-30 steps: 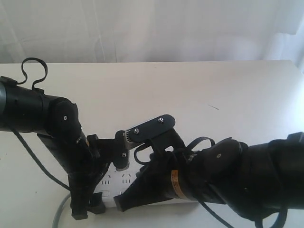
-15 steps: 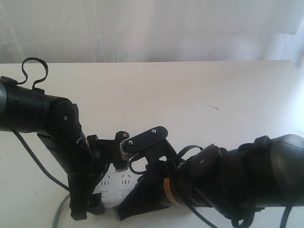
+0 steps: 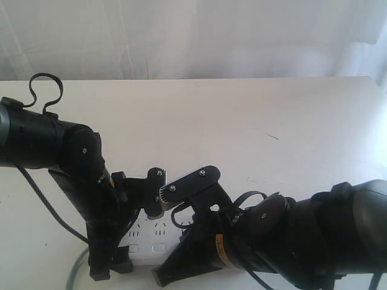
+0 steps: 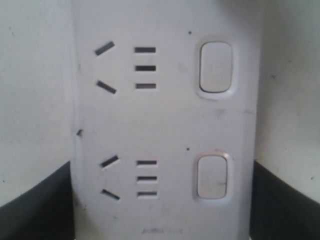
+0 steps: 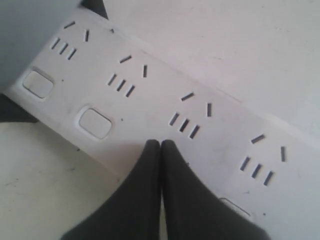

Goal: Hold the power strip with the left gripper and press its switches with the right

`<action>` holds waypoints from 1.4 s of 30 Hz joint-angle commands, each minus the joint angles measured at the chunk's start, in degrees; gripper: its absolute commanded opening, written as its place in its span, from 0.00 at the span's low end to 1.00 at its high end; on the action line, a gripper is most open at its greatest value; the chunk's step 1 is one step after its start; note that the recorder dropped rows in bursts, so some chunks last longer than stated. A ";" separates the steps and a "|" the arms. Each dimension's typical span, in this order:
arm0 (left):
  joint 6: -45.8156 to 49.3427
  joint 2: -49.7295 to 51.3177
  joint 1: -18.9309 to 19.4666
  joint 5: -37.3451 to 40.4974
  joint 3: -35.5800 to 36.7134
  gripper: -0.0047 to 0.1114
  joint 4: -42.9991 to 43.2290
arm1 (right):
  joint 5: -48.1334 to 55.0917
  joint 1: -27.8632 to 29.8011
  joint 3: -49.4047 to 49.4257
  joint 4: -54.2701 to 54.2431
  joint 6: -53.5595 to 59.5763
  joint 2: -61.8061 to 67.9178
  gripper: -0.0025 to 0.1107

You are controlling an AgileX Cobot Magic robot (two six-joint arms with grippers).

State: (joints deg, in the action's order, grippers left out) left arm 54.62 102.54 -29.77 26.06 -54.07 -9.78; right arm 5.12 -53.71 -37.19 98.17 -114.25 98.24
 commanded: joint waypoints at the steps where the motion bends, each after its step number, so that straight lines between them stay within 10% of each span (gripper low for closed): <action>1: 0.22 2.53 -0.19 5.53 2.05 0.04 4.33 | -1.48 0.14 3.01 -0.91 -1.08 6.39 0.02; 21: 0.41 2.53 -0.19 6.82 2.05 0.04 4.33 | 1.07 0.14 3.01 -0.91 -1.52 -19.07 0.02; 42: 0.41 2.53 -0.19 7.16 2.05 0.04 4.33 | 1.12 0.14 4.63 -1.11 -1.52 -7.96 0.02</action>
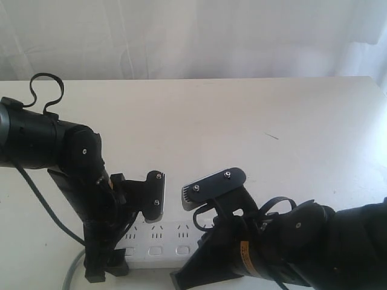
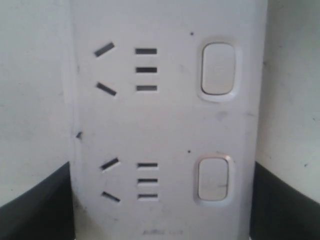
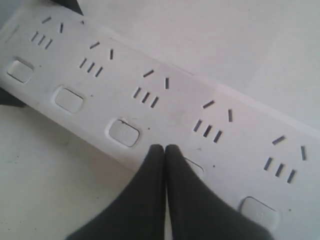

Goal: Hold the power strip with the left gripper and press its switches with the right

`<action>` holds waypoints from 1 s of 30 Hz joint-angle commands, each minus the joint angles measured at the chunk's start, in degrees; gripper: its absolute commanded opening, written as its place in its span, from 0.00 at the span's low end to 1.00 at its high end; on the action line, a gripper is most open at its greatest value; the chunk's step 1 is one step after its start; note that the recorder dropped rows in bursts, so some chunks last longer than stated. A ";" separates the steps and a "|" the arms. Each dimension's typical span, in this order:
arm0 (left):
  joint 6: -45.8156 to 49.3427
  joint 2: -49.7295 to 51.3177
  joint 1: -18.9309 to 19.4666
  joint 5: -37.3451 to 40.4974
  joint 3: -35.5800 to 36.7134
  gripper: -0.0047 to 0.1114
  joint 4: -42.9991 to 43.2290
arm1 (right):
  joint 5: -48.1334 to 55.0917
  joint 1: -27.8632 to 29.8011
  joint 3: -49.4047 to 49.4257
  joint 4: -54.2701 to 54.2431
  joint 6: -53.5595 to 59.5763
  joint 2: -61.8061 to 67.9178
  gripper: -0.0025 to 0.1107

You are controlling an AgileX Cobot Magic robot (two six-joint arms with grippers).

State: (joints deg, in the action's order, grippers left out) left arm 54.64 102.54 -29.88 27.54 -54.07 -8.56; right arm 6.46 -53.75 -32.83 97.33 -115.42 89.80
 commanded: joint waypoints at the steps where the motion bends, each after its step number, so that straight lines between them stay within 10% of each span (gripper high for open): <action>1: 0.39 2.53 -0.08 5.68 2.05 0.04 3.12 | 0.05 0.18 0.28 -0.27 -0.35 0.48 0.02; 30: 0.39 2.53 -0.08 6.85 2.05 0.04 3.12 | -0.09 0.18 0.28 -0.27 -0.35 8.17 0.02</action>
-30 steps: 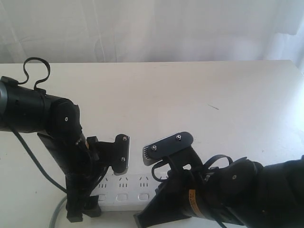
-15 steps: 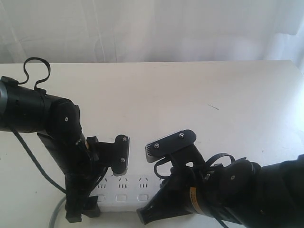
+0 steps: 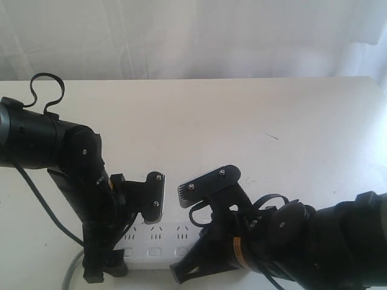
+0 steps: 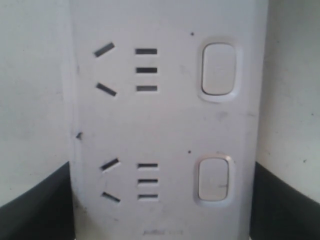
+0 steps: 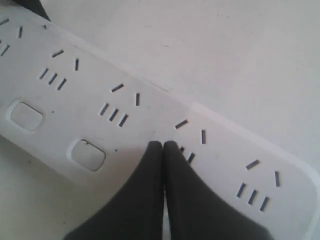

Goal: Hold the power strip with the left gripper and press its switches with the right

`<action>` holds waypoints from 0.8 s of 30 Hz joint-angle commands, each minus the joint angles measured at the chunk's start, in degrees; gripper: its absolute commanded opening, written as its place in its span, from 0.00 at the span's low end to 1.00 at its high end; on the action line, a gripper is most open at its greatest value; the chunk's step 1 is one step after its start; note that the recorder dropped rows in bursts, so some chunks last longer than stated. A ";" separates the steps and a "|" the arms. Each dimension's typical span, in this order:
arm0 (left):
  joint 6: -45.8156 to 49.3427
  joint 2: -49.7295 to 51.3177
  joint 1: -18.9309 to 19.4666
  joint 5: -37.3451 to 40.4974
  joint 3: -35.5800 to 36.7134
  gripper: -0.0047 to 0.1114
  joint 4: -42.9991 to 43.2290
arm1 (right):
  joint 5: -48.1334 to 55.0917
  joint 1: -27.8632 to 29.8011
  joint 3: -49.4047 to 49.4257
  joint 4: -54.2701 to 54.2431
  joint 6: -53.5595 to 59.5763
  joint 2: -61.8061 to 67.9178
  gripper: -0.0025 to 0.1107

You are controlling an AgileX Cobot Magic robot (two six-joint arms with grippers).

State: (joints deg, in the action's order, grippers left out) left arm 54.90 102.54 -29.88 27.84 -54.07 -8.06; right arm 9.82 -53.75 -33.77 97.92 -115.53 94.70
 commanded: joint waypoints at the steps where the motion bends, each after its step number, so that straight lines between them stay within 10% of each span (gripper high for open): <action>1: 0.12 2.53 -0.08 6.55 2.05 0.04 2.62 | -3.73 0.18 1.22 -0.86 -0.24 3.26 0.02; 24: 0.12 2.53 -0.08 6.55 2.05 0.04 2.62 | -3.44 0.18 1.91 -0.74 -0.24 -7.10 0.02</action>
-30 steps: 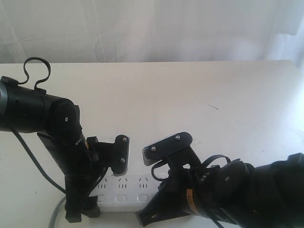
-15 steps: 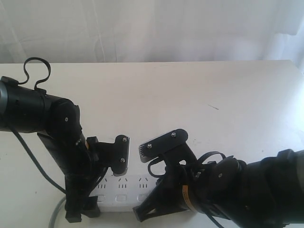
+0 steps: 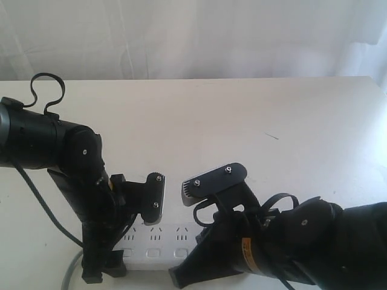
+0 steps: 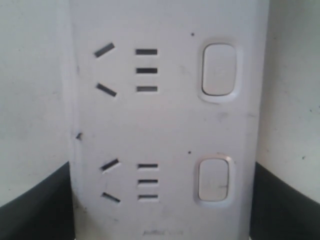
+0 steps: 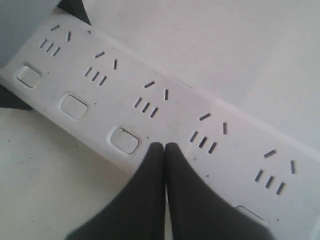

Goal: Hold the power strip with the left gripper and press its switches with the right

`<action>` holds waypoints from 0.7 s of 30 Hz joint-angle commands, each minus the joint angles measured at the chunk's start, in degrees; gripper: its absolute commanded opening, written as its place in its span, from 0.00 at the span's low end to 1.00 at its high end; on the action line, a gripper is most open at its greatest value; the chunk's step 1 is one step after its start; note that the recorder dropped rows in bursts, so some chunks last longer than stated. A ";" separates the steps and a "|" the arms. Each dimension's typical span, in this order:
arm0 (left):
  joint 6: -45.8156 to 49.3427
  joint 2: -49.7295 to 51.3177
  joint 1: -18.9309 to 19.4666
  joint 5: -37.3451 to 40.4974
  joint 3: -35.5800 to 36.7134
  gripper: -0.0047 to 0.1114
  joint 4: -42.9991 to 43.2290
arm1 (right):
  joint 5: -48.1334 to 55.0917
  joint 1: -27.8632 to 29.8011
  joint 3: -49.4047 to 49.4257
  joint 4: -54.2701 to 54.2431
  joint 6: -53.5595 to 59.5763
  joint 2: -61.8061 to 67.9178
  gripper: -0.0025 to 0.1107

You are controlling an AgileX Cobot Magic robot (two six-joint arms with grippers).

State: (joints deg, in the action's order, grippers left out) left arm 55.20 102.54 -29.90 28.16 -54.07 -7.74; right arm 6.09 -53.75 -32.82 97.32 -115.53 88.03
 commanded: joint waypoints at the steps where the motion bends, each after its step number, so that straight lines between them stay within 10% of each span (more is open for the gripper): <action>1: -0.17 2.53 -0.07 6.22 2.05 0.04 2.30 | 0.47 0.18 1.53 -0.25 -0.24 -0.43 0.02; 21: -0.17 2.53 -0.07 6.10 2.05 0.04 2.30 | 2.37 0.18 -0.99 0.10 -0.24 -0.43 0.02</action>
State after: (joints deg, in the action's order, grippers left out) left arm 55.20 102.54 -29.90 28.16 -54.07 -7.74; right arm 8.46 -53.75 -32.82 97.32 -115.64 88.03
